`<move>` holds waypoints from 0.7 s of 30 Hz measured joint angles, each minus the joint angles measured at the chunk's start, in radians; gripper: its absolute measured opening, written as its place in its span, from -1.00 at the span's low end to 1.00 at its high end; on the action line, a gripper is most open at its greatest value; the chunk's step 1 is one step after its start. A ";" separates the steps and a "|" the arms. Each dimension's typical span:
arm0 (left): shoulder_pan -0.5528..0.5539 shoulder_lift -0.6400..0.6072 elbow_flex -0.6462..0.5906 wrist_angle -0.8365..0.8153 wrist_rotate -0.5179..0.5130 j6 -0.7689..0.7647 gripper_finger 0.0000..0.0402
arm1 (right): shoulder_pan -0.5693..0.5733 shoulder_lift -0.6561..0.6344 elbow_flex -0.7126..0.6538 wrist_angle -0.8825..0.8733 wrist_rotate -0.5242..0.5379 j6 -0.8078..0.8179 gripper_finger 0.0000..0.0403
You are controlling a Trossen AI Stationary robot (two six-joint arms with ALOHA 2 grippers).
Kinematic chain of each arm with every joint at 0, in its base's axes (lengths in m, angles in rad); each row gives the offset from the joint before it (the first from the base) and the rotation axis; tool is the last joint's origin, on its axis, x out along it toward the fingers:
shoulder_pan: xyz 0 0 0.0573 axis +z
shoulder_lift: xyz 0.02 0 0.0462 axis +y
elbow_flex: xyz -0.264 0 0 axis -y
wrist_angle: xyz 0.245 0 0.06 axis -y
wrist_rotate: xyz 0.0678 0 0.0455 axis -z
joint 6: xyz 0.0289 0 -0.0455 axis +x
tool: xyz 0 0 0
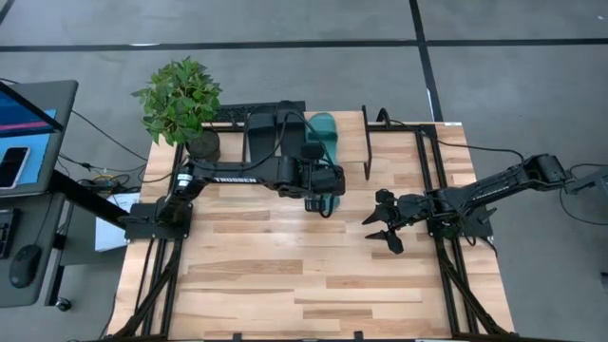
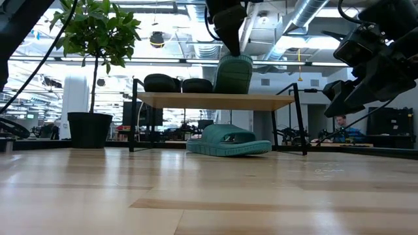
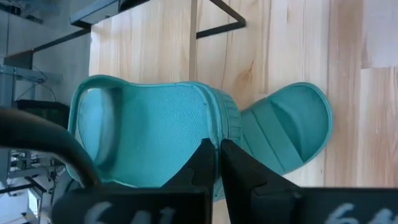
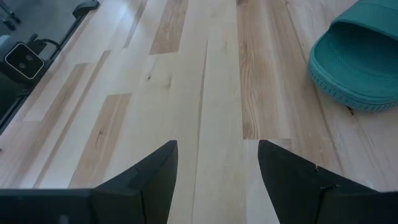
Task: Pick and place slides into the shelf
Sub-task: Put the bottom green pair of slippers on the shelf
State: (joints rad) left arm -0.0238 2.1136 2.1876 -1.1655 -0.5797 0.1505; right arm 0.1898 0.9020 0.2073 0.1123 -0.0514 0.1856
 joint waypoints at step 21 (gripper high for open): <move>-0.012 0.000 0.000 0.005 0.051 -0.049 -1.00 | 0.000 0.000 0.000 0.000 0.000 0.000 0.07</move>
State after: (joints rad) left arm -0.0354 2.1136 2.1876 -1.1609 -0.5285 0.1015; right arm 0.1898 0.9020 0.2070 0.1127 -0.0515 0.1856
